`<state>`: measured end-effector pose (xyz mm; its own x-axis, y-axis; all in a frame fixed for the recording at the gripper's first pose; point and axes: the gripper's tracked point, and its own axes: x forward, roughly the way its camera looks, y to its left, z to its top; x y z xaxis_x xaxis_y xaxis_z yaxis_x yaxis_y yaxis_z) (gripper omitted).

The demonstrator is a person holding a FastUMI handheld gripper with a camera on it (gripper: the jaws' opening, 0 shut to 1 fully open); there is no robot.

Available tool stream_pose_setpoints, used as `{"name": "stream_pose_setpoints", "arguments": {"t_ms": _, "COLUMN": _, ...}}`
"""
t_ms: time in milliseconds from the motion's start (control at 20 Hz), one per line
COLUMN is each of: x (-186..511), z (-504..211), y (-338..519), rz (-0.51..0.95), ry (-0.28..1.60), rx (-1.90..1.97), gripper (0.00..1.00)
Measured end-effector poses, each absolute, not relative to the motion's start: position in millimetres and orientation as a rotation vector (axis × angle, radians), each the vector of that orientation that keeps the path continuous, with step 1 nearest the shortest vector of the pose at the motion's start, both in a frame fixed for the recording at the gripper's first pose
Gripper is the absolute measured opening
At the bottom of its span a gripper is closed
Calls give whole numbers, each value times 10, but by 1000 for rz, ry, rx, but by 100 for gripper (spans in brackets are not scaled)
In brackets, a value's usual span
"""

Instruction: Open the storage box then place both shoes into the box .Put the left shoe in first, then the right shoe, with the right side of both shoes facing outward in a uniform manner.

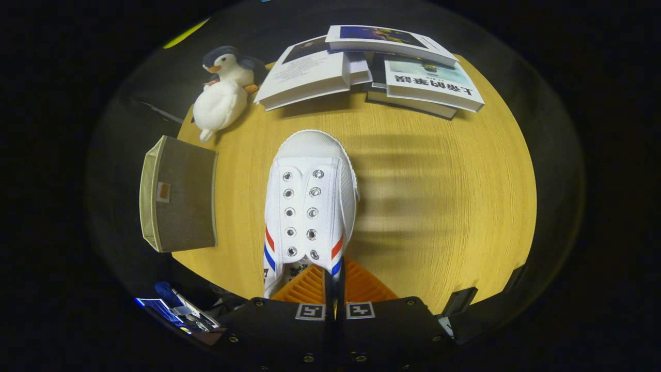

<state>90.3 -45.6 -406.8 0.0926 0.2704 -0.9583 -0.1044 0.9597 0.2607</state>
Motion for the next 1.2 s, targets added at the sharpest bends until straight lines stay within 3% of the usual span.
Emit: {"name": "stream_pose_setpoints", "arguments": {"t_ms": 1200, "x": 1240, "z": -3013, "y": 1729, "rz": 623, "ry": 1321, "rx": -83, "gripper": 1}}
